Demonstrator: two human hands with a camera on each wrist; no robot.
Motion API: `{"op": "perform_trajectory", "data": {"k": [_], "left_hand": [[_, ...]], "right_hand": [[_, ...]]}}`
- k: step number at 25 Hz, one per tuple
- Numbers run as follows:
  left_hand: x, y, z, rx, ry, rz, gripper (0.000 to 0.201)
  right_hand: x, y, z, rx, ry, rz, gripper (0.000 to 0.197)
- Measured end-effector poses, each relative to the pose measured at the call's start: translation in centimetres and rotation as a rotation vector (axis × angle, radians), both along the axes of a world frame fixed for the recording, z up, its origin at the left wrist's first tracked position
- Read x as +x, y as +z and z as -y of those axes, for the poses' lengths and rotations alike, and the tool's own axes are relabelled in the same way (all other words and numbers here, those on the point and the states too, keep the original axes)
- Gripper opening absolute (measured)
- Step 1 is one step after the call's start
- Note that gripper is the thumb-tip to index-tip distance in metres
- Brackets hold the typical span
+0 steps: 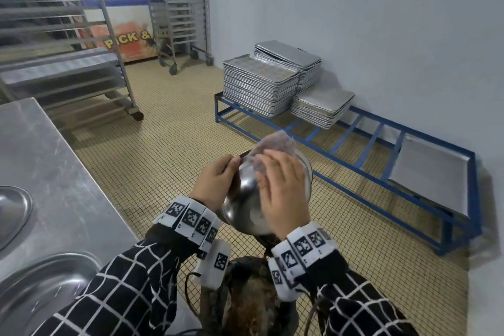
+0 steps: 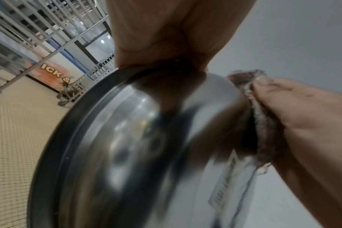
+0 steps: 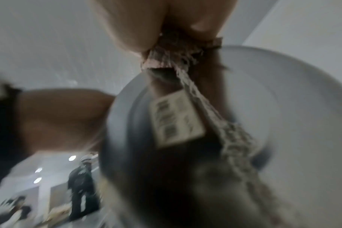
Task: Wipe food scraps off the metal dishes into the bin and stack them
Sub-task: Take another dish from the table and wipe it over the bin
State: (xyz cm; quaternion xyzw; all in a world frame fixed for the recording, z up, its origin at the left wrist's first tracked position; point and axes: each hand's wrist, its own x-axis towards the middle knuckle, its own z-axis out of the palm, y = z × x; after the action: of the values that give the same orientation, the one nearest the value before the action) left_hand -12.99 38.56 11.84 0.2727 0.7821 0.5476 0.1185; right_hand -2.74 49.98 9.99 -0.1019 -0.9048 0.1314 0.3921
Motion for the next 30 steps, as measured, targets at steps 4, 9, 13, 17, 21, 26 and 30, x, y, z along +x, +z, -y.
{"op": "perform_trajectory", "data": {"k": [4, 9, 13, 17, 21, 26, 30], "left_hand": [[0.0, 0.7, -0.1, 0.019, -0.007, 0.01, 0.029], [-0.6, 0.7, 0.6, 0.045, 0.049, 0.088, 0.033], [-0.7, 0.8, 0.1, 0.01, 0.058, 0.052, 0.036], [0.1, 1.2, -0.6, 0.023, 0.004, -0.006, 0.034], [0.0, 1.6, 0.1, 0.109, -0.01, 0.043, 0.035], [-0.4, 1.5, 1.0, 0.266, 0.016, 0.186, 0.052], [0.2, 1.0, 1.0, 0.328, 0.042, 0.158, 0.03]], "right_hand": [[0.0, -0.6, 0.5, -0.031, -0.078, -0.048, 0.044], [0.4, -1.4, -3.2, -0.705, -0.131, -0.143, 0.041], [1.0, -1.8, -1.2, -0.495, -0.059, -0.011, 0.05], [-0.3, -0.5, 0.4, -0.193, -0.105, -0.028, 0.048], [0.3, 1.2, -2.3, -0.677, -0.195, -0.106, 0.038], [2.2, 1.2, -5.0, -1.826, -0.079, -0.081, 0.061], [3.7, 2.1, -5.1, -1.875, 0.038, -0.031, 0.041]]}}
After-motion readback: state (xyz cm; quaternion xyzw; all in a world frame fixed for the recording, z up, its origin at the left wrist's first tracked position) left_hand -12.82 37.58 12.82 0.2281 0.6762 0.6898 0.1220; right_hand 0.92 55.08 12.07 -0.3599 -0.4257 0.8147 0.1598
